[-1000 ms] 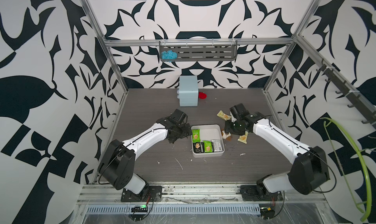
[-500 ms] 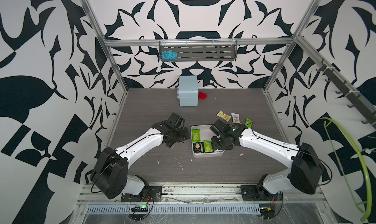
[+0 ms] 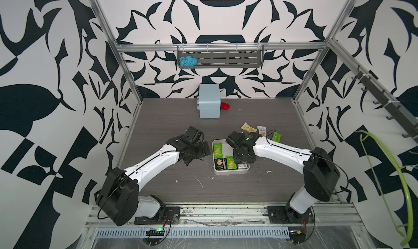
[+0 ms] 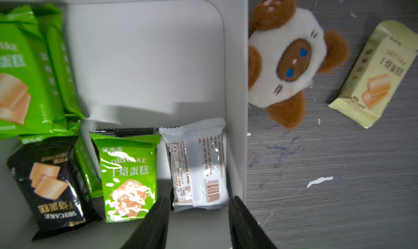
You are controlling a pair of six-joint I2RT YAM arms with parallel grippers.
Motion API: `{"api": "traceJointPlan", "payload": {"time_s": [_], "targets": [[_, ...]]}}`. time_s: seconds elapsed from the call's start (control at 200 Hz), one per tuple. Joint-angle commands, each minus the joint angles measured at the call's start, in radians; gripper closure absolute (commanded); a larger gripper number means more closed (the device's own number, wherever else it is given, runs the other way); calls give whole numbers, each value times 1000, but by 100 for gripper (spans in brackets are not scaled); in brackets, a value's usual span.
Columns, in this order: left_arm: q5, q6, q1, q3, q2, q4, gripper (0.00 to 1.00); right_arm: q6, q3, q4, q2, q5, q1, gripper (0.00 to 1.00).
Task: Take the cookies out of the storage box
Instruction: Pick up the cookie from the storage box.
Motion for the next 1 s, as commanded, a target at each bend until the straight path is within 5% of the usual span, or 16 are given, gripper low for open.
{"api": "traceJointPlan", "payload": {"time_s": [0.0, 0.725, 0.995], "targets": [[-8, 7, -2, 4, -6, -26, 0, 10, 21, 1, 13, 13, 5, 55], [-34, 11, -2, 8, -10, -44, 0, -7, -6, 182, 67, -101, 3, 56], [-30, 8, -2, 1, -6, -30, 0, 7, 14, 37, 6, 44, 3, 52]]}}
